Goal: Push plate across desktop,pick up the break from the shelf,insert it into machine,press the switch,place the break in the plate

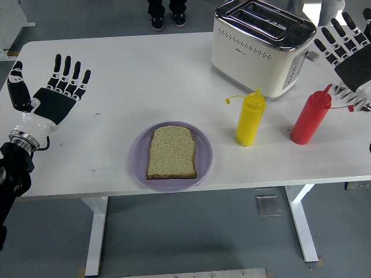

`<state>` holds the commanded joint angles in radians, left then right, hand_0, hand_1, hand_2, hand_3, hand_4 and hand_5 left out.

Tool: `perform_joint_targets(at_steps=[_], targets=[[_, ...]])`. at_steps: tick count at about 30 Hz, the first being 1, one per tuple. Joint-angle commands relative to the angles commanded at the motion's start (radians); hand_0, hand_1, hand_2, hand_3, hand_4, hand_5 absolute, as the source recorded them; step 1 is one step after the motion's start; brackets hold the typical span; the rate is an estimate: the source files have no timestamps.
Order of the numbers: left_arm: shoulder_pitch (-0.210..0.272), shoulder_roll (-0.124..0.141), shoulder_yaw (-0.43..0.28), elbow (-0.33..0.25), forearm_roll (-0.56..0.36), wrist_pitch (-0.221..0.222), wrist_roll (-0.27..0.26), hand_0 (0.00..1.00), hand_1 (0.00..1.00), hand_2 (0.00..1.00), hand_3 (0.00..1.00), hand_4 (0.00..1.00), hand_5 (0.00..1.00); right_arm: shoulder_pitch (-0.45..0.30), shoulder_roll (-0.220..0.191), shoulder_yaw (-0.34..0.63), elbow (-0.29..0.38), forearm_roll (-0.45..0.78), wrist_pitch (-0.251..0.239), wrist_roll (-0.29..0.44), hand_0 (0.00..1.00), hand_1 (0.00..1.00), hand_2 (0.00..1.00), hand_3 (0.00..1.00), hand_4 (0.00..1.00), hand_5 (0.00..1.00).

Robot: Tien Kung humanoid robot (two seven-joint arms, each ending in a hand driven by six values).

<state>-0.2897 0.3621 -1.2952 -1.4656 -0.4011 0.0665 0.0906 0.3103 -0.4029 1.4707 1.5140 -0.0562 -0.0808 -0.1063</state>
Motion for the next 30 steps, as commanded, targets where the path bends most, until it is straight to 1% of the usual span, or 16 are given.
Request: perform_joint_targets(at_steps=[30], targets=[[0.001, 0.002, 0.003, -0.002, 0.002, 0.000, 0.001, 0.806, 0.756, 0.721, 0.731, 0.807, 0.998, -0.001, 0.001, -0.004, -0.002, -0.001, -0.001, -0.002, 0.834, 0.766, 0.763, 0.768, 0.696, 0.425]])
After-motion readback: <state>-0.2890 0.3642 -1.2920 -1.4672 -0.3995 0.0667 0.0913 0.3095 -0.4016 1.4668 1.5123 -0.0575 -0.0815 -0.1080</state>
